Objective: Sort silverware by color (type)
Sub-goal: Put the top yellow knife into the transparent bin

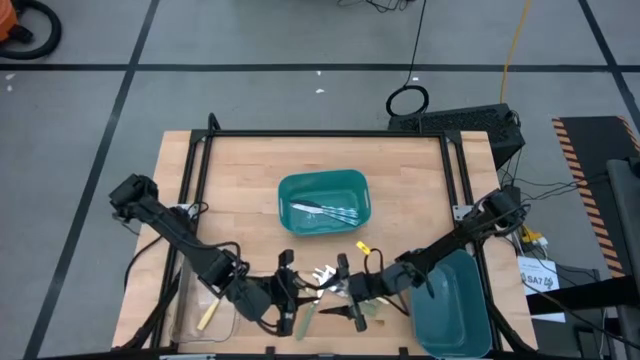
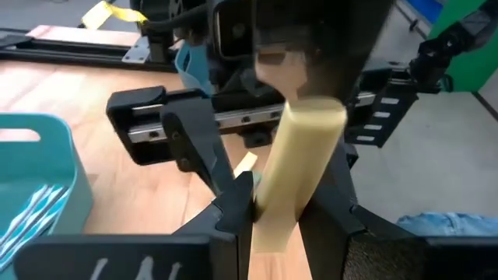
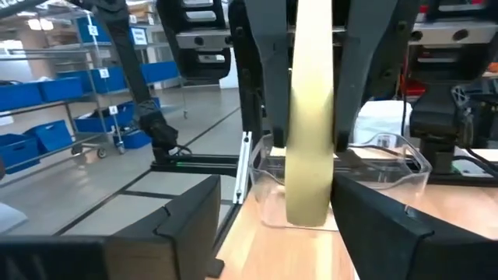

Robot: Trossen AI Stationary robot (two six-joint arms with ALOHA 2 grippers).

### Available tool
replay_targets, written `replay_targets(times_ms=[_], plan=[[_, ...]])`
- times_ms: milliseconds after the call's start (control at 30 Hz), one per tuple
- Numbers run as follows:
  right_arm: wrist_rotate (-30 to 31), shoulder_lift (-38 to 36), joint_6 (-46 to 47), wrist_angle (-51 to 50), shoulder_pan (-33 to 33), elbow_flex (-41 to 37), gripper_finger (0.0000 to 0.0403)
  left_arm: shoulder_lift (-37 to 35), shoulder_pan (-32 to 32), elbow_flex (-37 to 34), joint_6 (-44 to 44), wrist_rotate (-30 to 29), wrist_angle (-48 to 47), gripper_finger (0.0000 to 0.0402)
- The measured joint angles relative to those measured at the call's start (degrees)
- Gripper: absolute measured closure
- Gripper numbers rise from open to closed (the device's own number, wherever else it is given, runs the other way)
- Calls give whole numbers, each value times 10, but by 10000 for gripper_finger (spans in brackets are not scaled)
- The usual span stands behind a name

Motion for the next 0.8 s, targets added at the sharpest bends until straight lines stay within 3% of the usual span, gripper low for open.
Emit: replay_targets(times_ms=[200, 400, 533, 667, 800], plan=[[15, 0, 2, -3, -8, 0, 207, 9, 12, 0, 16, 6, 17, 317], [26, 0, -11, -3, -9, 0, 326, 8, 15, 0, 28, 8, 22, 317], [34, 0, -31, -4, -7, 0, 330, 8, 15, 0, 17, -2, 15, 315], [88, -6, -63, -8, 9, 0, 330, 8, 10, 0, 13, -24, 24, 247], [134, -15, -119, 32, 34, 0, 330, 8, -13, 0, 15, -104, 21, 175]])
